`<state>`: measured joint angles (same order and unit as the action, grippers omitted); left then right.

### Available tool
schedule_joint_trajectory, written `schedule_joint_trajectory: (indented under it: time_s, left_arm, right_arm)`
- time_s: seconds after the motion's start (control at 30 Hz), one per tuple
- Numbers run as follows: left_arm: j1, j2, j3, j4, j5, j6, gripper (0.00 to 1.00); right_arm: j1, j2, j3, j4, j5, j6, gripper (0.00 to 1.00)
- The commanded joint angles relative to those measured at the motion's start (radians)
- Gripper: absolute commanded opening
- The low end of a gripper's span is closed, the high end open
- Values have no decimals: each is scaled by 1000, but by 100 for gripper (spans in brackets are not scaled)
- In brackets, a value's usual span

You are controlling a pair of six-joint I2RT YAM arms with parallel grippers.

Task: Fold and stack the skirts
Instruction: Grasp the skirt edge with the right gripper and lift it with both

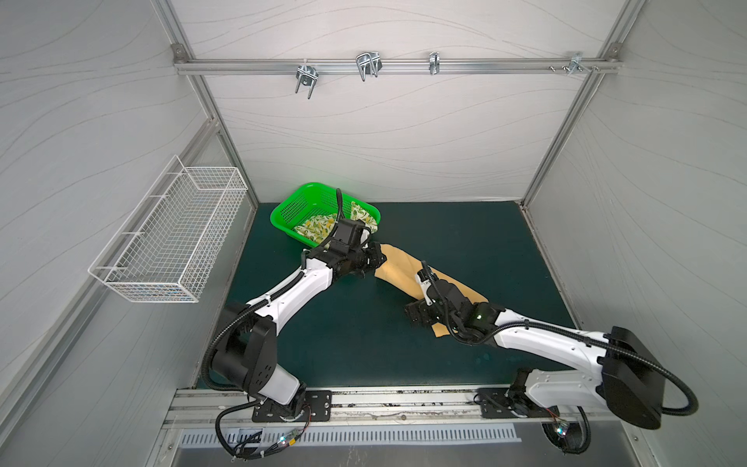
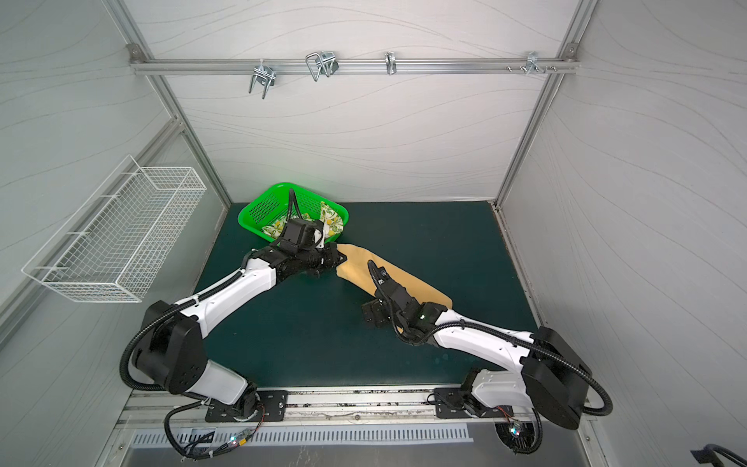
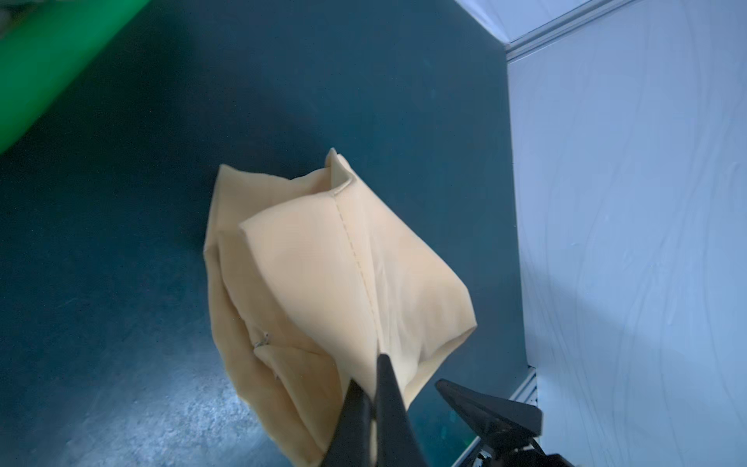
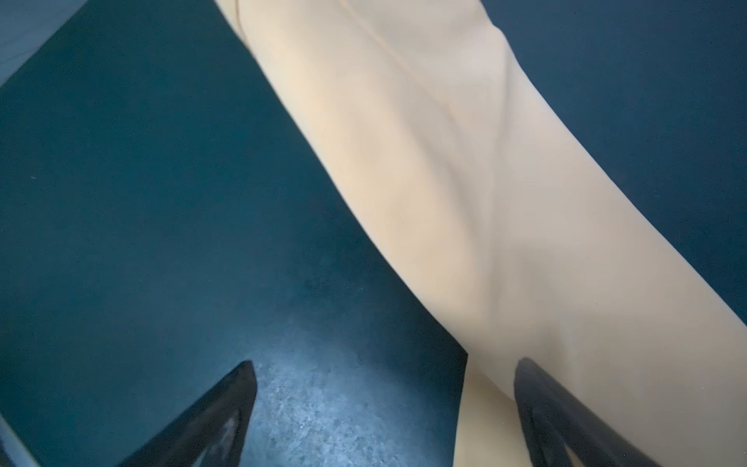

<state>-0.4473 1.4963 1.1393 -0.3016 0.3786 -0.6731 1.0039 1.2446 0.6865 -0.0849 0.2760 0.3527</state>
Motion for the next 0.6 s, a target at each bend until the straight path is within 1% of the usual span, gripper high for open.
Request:
schedule_joint_trajectory:
  time_s: [0.0,0.1,0.2,0.37,0.47,0.5,0.53,0.57]
  left_arm:
    - [-5,-41,48,-42,45,10,0]
    - [-5,-54,57,-54,52,13,0]
    - [-5,-57,58,-59,63,15,0]
    - [-5,-68,59,-62,72,17,0]
    - [-5,-78,68,-75,68,25,0]
    - [-5,-82,69,-78,68,26,0]
    - [-5,-84,70,-82,69,28,0]
    - [-5,-85,72,-85,67,30,0]
  right_arm:
    - [43,24,8,80,14,-31,99]
    - [84,57,29,101,84,-58,99]
    - [119,116,67,103,206,-85,99]
    - [140,243,145,76,394,-110,98]
    - [142,291,156,104,460,-131,99]
    - [141,304,156,119,462,-145,97]
    - [140,315,159,127,459,-154,91]
    - [140,323,163,128,456,-158,83]
